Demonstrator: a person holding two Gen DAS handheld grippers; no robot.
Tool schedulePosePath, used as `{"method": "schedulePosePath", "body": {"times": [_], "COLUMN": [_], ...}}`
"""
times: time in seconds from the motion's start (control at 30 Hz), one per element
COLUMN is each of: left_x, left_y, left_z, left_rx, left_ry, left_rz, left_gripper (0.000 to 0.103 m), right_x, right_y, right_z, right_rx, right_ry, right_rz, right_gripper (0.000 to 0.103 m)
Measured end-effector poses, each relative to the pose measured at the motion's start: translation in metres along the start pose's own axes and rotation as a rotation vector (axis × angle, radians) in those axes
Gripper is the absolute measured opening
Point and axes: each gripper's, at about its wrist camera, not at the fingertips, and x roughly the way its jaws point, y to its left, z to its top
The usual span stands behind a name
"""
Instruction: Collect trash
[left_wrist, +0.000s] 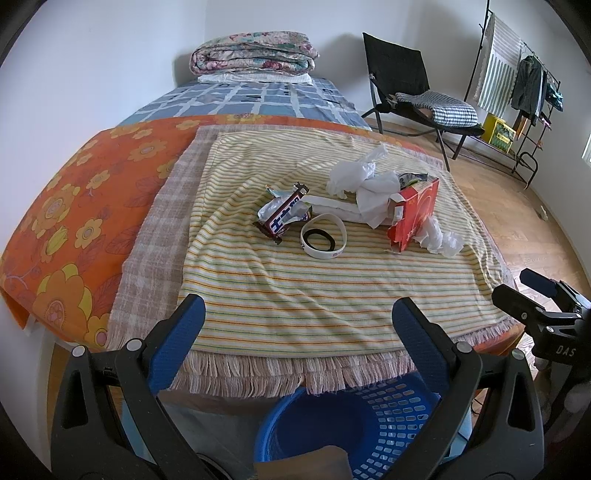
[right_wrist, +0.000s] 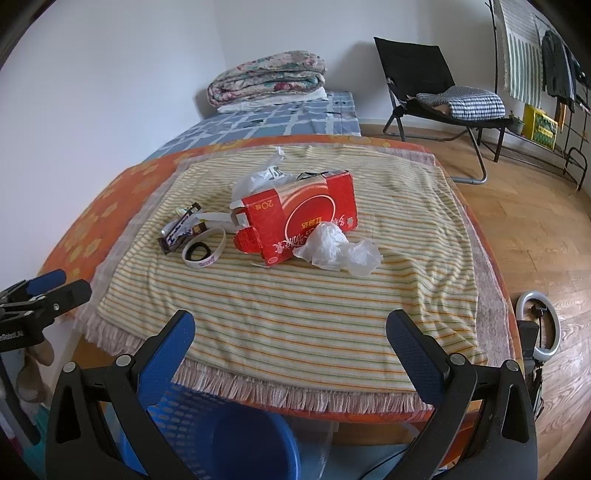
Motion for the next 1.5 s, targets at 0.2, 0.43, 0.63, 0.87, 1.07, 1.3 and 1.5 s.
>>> {"method": "schedulePosePath", "body": {"times": [0.2,0.43,0.63,0.87,1.07,1.3,1.5], "left_x": [0.0002,0.0006,0.0005,0.0009,0.0007,0.0007,0.0008], "left_y": [-0.0002,-0.0002,0.0,-0.0003,-0.0005,-0.0006,-0.0009], "left_z": [-0.0003,-0.0005,-0.0005,-0.0007,-0.0006,-0.0005,-0.0006], "left_rx": [0.001,0.003,0.001,0.004,0.003,0.005,0.006], "left_ry": [-0.001,0.0,0.0,0.001,0.001,0.002,0.002], "left_rz": [0.001,0.002,0.003,0.003,0.004,0.004,0.006], "left_gripper": [0.103,0.103,0.103,0.103,0.103,0.103,0.103], "right_x": [0.0011,0.0035,0.0049,0.0057,0.0057,0.0067,0.0068], "right_y": [-0.0017,-0.0016,-0.0011,0.0,-0.0001,0.0003,0.0003], "right_z": [-0.001,-0.0019,-0.0028,-0.004,-0.0039,-0.0042,-0.0049], "right_rx": [0.007,0.008,0.004,0.005,0.005,0.003,0.004], "right_ry": [0.005,0.013,0.018,0.02,0.022,0.026,0.028], "right_rz": [0.011,0.011,0.01,0.006,0.007,0.006,0.009], "right_gripper": [0.103,0.103,0.103,0.103,0.103,0.103,0.103]}}
